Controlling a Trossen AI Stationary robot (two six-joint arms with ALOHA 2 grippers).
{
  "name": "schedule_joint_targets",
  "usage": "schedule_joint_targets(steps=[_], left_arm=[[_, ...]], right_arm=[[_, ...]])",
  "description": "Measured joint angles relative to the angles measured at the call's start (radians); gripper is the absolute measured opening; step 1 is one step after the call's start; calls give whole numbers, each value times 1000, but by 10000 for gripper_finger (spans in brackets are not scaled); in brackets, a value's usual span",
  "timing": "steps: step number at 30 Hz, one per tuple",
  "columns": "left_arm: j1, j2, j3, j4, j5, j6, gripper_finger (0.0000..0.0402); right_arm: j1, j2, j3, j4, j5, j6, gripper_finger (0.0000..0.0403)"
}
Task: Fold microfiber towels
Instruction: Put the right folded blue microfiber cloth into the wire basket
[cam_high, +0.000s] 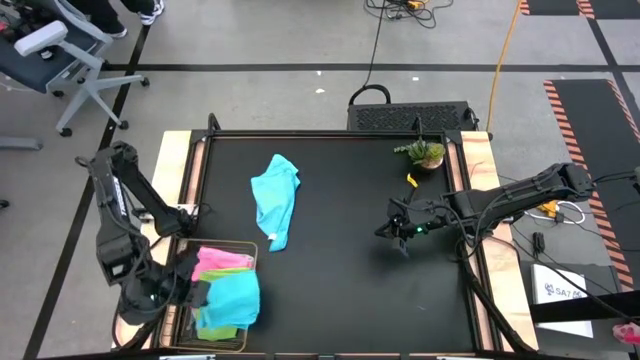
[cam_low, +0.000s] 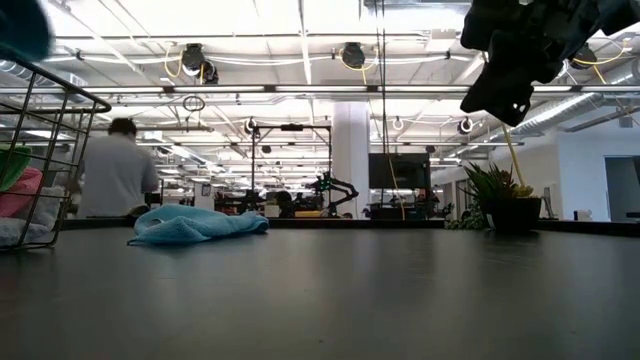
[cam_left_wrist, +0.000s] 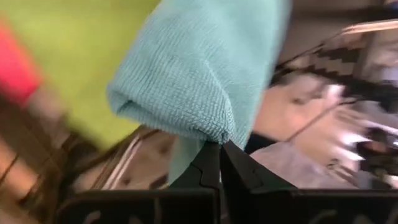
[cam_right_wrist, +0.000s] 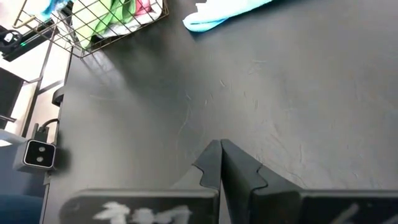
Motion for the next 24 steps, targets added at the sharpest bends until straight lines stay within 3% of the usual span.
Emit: schedule_joint_targets(steps=[5, 13, 18, 24], left_arm=[[-38, 53, 0, -37, 179, -126, 0], [-11, 156, 0, -157, 189, -109, 0], [33, 140, 0, -124, 118, -72, 0], [135, 37, 0, -87, -12, 94, 0]], right_arm=[[0, 0, 0, 1, 0, 0, 0], [0, 0, 0, 16, -3, 0, 0], [0, 0, 0, 16, -3, 0, 0], [0, 0, 0, 15, -3, 0, 0]])
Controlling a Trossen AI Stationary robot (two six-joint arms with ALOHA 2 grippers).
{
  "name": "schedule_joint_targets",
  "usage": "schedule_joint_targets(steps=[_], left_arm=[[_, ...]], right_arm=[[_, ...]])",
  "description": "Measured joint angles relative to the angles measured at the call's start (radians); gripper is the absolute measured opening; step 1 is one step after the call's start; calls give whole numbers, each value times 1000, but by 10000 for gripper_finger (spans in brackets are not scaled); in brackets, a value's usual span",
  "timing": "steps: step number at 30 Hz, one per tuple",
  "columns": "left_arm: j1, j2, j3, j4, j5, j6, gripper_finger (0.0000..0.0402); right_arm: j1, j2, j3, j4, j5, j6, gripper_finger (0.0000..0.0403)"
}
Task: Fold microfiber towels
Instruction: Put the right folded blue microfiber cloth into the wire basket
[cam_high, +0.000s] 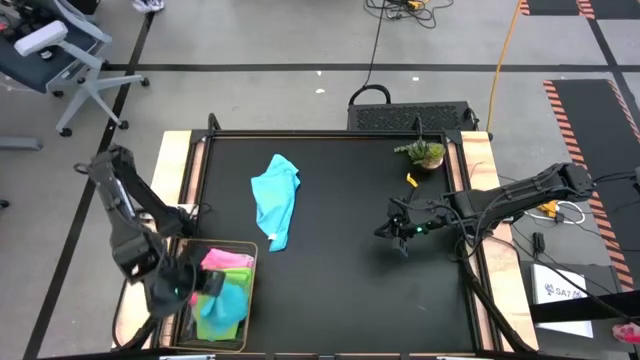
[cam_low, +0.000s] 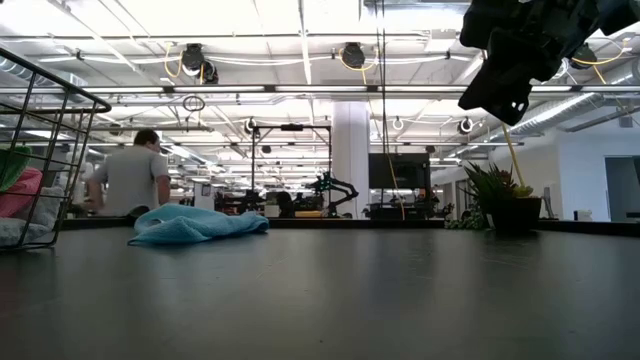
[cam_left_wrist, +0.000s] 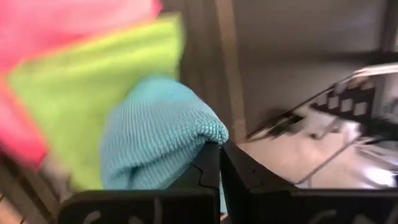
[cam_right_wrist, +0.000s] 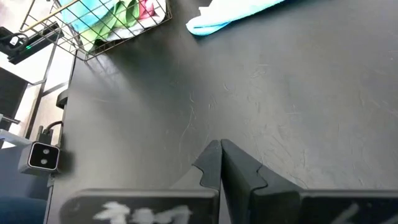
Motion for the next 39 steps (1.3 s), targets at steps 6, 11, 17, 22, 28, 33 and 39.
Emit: schedule_joint_targets(steps=[6, 11, 17, 22, 28, 33, 39], left_arm=[[109, -87, 0, -38, -29, 202, 0], [120, -78, 0, -166, 111, 210, 0], [78, -19, 0, -181, 261, 101, 0], [28, 50, 0, -174, 359, -10, 0], [-6, 109, 0, -127, 398, -78, 1], [-5, 131, 0, -126, 410, -59, 22], [6, 133, 0, -134, 471, -21, 95]], right_arm=[[0, 0, 0, 0, 0, 20, 0], [0, 0, 0, -1, 0, 27, 0], [0, 0, 0, -1, 2, 42, 0], [0, 0, 0, 0, 26, 40, 0], [-3, 0, 0, 4, 24, 37, 0], [-3, 0, 0, 7, 20, 32, 0], [-2, 0, 0, 7, 17, 27, 0]])
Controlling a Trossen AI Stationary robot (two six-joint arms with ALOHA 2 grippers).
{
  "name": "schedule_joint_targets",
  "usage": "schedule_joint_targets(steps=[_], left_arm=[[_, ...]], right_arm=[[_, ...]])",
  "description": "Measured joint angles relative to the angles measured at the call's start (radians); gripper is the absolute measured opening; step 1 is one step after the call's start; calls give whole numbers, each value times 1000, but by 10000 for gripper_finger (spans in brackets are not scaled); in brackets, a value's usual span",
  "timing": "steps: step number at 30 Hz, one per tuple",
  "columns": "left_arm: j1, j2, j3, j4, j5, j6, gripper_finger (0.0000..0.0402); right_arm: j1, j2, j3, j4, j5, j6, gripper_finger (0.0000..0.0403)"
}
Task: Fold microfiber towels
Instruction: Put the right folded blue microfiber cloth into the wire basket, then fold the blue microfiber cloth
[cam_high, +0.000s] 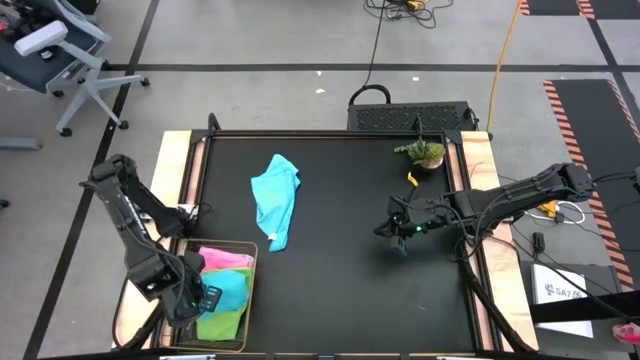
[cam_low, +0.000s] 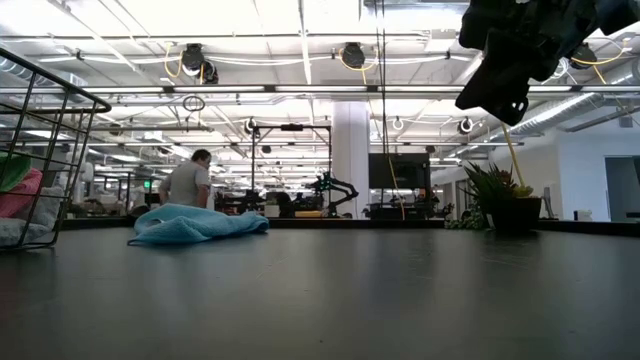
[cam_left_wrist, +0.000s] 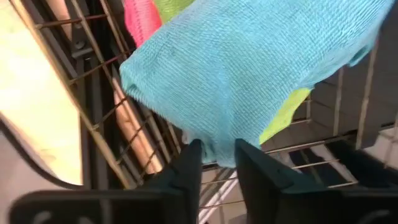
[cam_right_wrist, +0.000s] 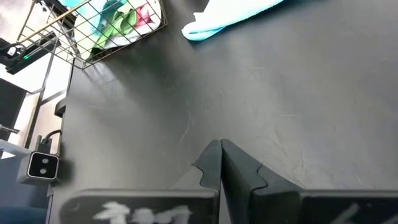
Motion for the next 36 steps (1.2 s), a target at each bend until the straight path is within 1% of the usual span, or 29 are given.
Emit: schedule_joint_targets(steps=[4, 6, 9, 11, 13, 18, 20, 23, 25, 28, 30, 32, 36], left_arm=[[0, 0, 0, -50, 14, 3, 145], [0, 0, 0, -91, 40, -20, 162], [3, -13, 0, -120, 37, -20, 171], [14, -30, 0, -129, 10, -20, 172], [26, -49, 0, -129, -49, -20, 172], [55, -84, 0, -167, -307, 7, 172], [71, -88, 0, -200, -359, 10, 172], [88, -90, 0, -251, -415, 11, 172], [107, -93, 0, -267, -488, 14, 172], [147, -92, 0, -278, -619, 48, 172], [177, -93, 0, -290, -682, 72, 172], [210, -94, 0, -294, -729, 112, 172], [272, -110, 0, -295, -811, 195, 172]], right_arm=[[0, 0, 0, 0, -22, -3, 0], [0, 0, 0, 0, -23, -8, 0], [0, 0, 0, 0, -23, -11, 0], [0, 0, 0, 12, -23, -11, 0], [0, 1, 0, 56, -23, -18, 0], [-8, 41, 0, 249, -27, -74, 0], [-18, 80, 1, 299, -50, -78, 0], [-35, 154, 5, 331, -97, -70, 0], [-49, 211, 39, 331, -128, -92, 0], [-81, 301, 147, 330, -182, -187, 0], [-103, 360, 246, 292, -229, -268, 0], [-124, 420, 353, 224, -261, -345, 0], [-157, 529, 519, 62, -264, -459, 0]])
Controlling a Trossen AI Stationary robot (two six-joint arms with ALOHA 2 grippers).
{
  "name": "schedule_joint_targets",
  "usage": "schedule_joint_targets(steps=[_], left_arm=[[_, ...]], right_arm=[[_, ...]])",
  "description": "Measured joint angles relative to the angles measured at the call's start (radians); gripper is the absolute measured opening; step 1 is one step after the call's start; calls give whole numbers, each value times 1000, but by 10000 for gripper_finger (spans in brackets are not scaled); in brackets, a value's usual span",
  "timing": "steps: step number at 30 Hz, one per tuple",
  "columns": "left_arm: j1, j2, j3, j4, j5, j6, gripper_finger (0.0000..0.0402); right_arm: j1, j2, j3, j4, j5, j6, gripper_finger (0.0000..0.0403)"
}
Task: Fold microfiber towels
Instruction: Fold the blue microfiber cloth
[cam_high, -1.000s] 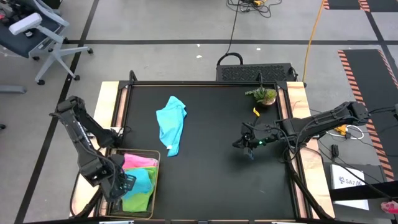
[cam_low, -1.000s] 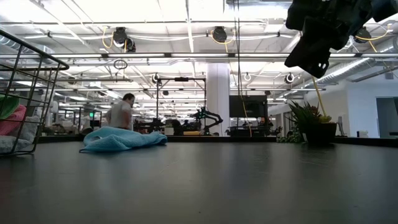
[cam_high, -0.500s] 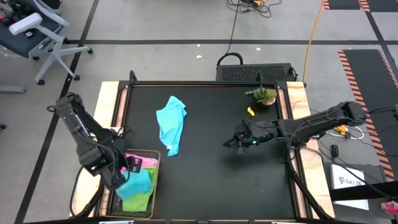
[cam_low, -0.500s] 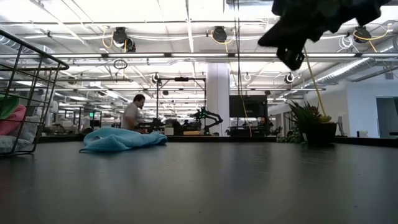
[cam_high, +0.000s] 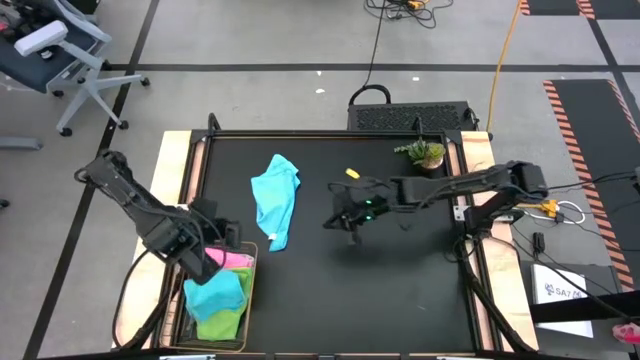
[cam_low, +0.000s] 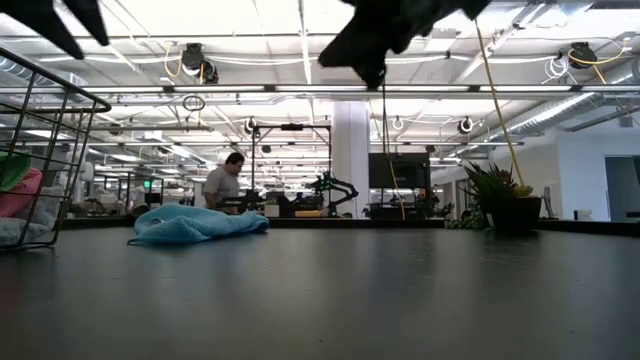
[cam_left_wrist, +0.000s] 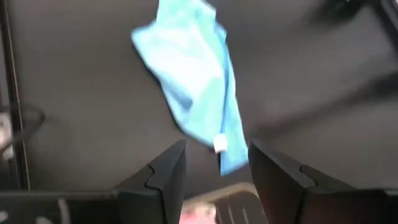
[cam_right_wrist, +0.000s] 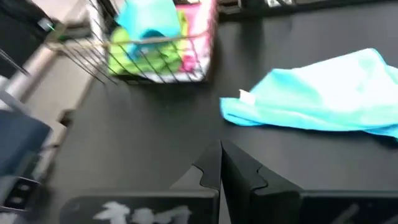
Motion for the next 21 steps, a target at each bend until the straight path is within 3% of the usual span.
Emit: schedule_joint_targets(steps=[10, 12, 17, 21], left_arm=[[79, -135, 4, -15, -62, 163, 172], [77, -160, 25, 8, 5, 218, 172], [69, -179, 64, 118, 350, 334, 172], [45, -155, 64, 270, 431, 353, 172]], right_arm=[[-5, 148, 163, -41, -155, -45, 0], [-2, 151, 166, -57, -154, -47, 0], [-21, 134, 166, -100, -150, -30, 0], [-37, 131, 166, -118, -144, -17, 0]])
